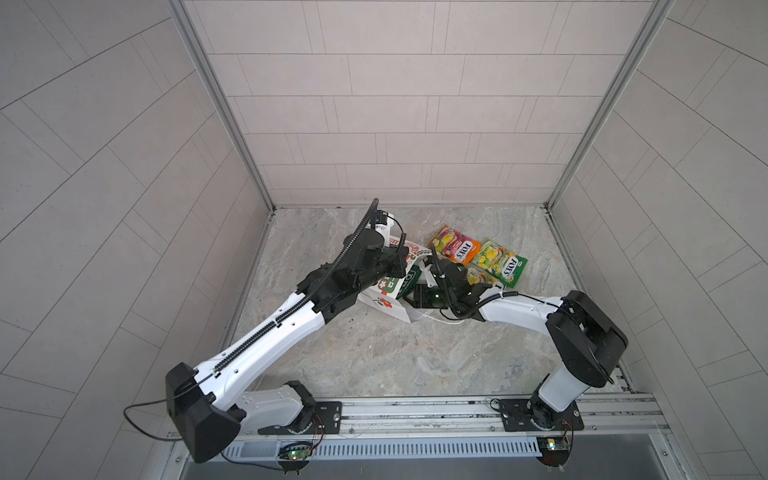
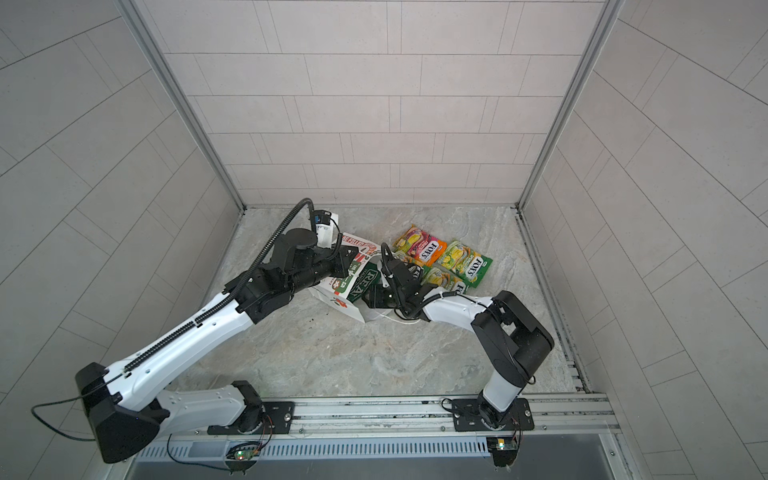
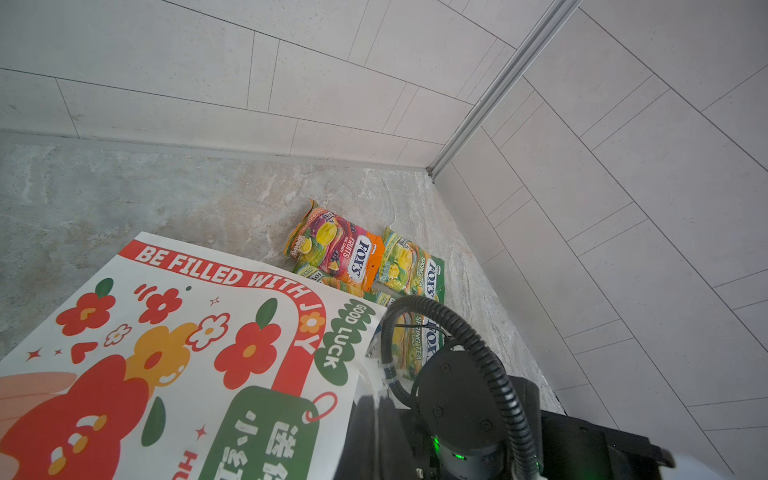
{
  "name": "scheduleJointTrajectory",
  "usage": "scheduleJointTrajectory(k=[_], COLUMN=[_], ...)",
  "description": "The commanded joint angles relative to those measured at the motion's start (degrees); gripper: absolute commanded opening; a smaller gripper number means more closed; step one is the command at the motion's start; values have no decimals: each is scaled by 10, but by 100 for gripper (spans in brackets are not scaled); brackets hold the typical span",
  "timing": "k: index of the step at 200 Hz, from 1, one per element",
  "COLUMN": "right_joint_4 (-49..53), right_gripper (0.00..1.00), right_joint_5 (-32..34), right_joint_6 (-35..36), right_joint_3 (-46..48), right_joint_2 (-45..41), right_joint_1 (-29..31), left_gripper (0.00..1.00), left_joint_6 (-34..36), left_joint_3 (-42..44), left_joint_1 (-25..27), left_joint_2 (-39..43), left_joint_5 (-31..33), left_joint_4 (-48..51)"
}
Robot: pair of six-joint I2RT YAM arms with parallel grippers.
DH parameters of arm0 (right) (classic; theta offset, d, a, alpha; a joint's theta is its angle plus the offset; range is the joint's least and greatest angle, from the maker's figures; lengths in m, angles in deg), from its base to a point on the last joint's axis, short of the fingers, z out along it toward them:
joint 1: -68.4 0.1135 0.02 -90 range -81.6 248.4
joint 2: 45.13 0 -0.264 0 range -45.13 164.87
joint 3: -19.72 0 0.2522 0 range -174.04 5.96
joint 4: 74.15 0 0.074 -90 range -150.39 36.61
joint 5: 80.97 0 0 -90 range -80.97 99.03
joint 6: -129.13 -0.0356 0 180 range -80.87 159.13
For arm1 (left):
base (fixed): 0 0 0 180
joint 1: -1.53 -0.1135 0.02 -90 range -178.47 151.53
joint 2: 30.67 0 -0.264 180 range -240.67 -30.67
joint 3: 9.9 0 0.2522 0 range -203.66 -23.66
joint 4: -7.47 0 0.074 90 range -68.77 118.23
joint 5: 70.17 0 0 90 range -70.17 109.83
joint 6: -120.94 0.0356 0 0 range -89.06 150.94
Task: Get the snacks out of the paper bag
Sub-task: 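Reach the right gripper into the bag toward the green REAL crisps packet, then close the right gripper on the green REAL crisps packet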
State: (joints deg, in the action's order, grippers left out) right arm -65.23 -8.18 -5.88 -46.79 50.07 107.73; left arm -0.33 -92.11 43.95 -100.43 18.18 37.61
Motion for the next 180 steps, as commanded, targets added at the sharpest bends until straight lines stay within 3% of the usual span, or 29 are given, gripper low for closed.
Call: scheduleJointTrajectory(k=[1, 75, 160, 180], right_joint_4=[23, 23, -106, -130], right_gripper=[54, 51, 42, 35], right_joint_5=[64, 123, 111, 103], right_joint_6=[-35, -119, -182, -186], right_joint_3=[-19, -61, -74, -85], right_joint_2=[20, 76, 134, 150], right_joint_1=[8, 16, 16, 17], left_gripper=[0, 0, 0, 0], left_joint_6=[-12, -21, -32, -31], left_joint_3=[-11, -14, -21, -21], left_joint_1=[3, 6, 7, 7], left_joint_2=[3, 0, -14, -13], left_joint_5=[-8, -15, -36, -34], left_joint_4=[-25, -35, -45, -45])
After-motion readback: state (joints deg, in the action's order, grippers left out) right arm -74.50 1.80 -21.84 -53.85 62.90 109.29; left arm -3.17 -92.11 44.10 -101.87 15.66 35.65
